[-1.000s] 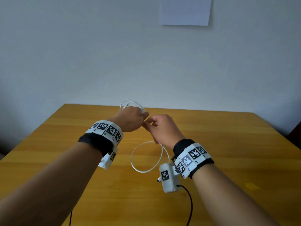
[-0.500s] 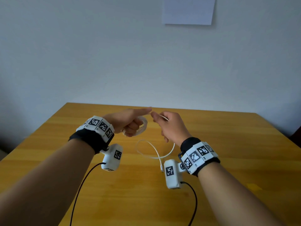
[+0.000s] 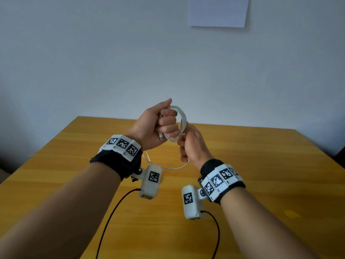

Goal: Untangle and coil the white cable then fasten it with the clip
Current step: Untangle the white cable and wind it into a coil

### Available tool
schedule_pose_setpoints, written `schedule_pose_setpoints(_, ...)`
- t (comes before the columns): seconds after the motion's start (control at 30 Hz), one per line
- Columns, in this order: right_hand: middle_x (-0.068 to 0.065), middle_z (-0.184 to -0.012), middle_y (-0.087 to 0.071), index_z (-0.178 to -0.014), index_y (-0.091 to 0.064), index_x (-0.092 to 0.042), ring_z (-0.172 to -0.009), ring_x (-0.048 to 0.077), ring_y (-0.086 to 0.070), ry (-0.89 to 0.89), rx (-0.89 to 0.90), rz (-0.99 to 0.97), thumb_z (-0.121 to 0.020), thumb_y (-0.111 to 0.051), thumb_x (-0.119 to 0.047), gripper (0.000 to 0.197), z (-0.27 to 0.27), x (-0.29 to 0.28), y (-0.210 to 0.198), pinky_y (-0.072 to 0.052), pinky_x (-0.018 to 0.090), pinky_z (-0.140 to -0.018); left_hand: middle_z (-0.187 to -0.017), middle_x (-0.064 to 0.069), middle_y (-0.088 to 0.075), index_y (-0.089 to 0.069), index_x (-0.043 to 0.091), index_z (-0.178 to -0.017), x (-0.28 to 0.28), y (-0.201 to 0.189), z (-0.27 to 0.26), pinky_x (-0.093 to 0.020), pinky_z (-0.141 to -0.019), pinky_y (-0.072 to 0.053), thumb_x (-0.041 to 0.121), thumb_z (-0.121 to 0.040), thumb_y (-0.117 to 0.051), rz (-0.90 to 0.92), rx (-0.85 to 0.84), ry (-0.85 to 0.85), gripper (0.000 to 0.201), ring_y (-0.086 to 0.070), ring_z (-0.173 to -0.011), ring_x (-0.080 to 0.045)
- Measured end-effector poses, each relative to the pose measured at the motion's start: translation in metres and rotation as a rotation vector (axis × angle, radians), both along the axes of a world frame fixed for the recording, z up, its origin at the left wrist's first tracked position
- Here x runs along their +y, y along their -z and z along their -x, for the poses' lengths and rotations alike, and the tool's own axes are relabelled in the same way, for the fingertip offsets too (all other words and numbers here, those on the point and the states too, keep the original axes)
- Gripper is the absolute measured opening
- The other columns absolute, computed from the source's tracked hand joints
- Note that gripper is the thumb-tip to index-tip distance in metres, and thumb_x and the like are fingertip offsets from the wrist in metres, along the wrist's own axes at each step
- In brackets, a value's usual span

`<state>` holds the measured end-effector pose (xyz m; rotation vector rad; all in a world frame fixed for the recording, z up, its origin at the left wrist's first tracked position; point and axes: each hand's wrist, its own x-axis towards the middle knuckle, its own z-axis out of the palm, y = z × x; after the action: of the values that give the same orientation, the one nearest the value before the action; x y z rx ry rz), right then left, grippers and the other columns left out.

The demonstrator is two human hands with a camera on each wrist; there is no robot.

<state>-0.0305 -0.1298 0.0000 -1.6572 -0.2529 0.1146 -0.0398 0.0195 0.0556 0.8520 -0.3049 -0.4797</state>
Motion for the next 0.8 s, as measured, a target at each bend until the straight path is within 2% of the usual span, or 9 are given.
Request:
schedule_pose_setpoints(0.1, 0.001, -0.069, -0.043, -0.092, -0.05, -0.018, -0.043, 0.015, -0.037, 0.017, -0.033, 0.117, -0.11, -0.031, -0.036, 0.032, 0.001, 0.0, 0.007, -0.036, 0.029, -0.044, -0.049, 0.007, -0.022, -0.036, 0.022, -0.066, -0.007, -0.008, -0.001, -0.028, -0.059, -0.035, 0.039, -0.105, -0.038, 0.092, -0.018, -0.157, 0.042, -0.019, -0.046, -0.013)
schedule_pose_setpoints(0.2, 0.0, -0.069, -0.05, -0.09, -0.054, -0.02, -0.044, 0.014, -0.041, -0.035, -0.096, 0.247, -0.109, -0.037, -0.041, 0.033, 0.003, 0.0, 0.014, -0.035, 0.029, -0.046, -0.054, 0.004, -0.037, -0.038, 0.019, -0.073, -0.01, -0.013, -0.005, -0.031, -0.071, -0.042, 0.036, -0.107, -0.035, 0.059, -0.096, -0.289, 0.038, -0.041, -0.053, -0.017)
schedule_pose_setpoints(0.3, -0.004, -0.072, -0.055, -0.092, -0.061, -0.015, -0.052, 0.013, -0.046, -0.084, -0.165, 0.395, -0.107, -0.043, -0.043, 0.037, 0.006, -0.001, 0.014, -0.035, 0.028, -0.051, -0.076, -0.009, -0.068, -0.044, 0.014, -0.076, -0.012, -0.014, -0.007, -0.04, -0.091, -0.049, 0.032, -0.109, -0.031, -0.15, -0.238, -0.393, 0.04, -0.07, -0.087, -0.032)
schedule_pose_setpoints(0.4, -0.002, -0.074, -0.058, -0.096, -0.064, -0.009, -0.059, 0.014, -0.052, -0.117, -0.227, 0.511, -0.106, -0.046, -0.039, 0.037, 0.008, 0.001, 0.011, -0.042, 0.03, -0.057, -0.117, -0.021, -0.071, -0.071, 0.015, -0.071, -0.013, -0.007, -0.008, -0.043, -0.113, -0.037, 0.031, -0.11, -0.024, -0.402, -0.432, -0.4, 0.063, -0.063, -0.121, -0.031)
schedule_pose_setpoints(0.47, -0.002, -0.075, -0.065, -0.095, -0.064, -0.009, -0.059, 0.015, -0.059, -0.156, -0.193, 0.495, -0.105, -0.049, -0.034, 0.031, 0.008, 0.001, 0.009, -0.05, 0.035, -0.058, -0.129, -0.013, -0.068, -0.078, 0.011, -0.082, -0.015, -0.004, -0.008, -0.043, -0.12, -0.025, 0.035, -0.11, -0.023, -0.545, -0.515, -0.393, 0.066, -0.055, -0.133, -0.021)
schedule_pose_setpoints(0.57, 0.0, -0.081, -0.076, -0.104, -0.063, -0.015, -0.068, 0.019, -0.072, -0.202, -0.169, 0.486, -0.097, -0.057, -0.02, 0.011, 0.008, -0.001, 0.01, -0.059, 0.042, -0.069, -0.135, 0.002, -0.065, -0.079, 0.021, -0.079, -0.015, 0.003, -0.015, -0.035, -0.12, -0.018, 0.043, -0.108, -0.025, -0.766, -0.594, -0.452, 0.065, -0.047, -0.137, -0.009)
schedule_pose_setpoints(0.63, 0.002, -0.082, -0.077, -0.112, -0.062, -0.015, -0.069, 0.021, -0.074, -0.203, -0.159, 0.459, -0.095, -0.058, -0.014, 0.017, 0.008, -0.002, 0.011, -0.061, 0.043, -0.071, -0.135, 0.003, -0.062, -0.077, 0.028, -0.107, -0.014, 0.007, -0.02, -0.031, -0.116, -0.024, 0.056, -0.104, -0.026, -0.949, -0.647, -0.462, 0.059, -0.047, -0.132, -0.009)
schedule_pose_setpoints(0.7, 0.004, -0.081, -0.075, -0.113, -0.062, -0.011, -0.063, 0.023, -0.073, -0.181, -0.129, 0.375, -0.098, -0.057, -0.01, 0.016, 0.009, -0.005, 0.009, -0.062, 0.046, -0.071, -0.137, 0.001, -0.06, -0.063, 0.009, -0.13, -0.015, 0.01, -0.02, -0.024, -0.112, -0.029, 0.054, -0.104, -0.027, -1.112, -0.709, -0.424, 0.063, -0.044, -0.133, -0.007)
schedule_pose_setpoints(0.8, 0.009, -0.08, -0.073, -0.11, -0.065, -0.005, -0.054, 0.028, -0.069, -0.151, -0.071, 0.258, -0.103, -0.055, -0.013, 0.014, 0.009, -0.008, 0.006, -0.061, 0.046, -0.061, -0.132, -0.003, -0.066, -0.067, -0.002, -0.106, -0.016, 0.013, -0.02, -0.019, -0.096, -0.04, 0.035, -0.108, -0.033, -1.317, -0.775, -0.427, 0.051, -0.057, -0.126, -0.011)
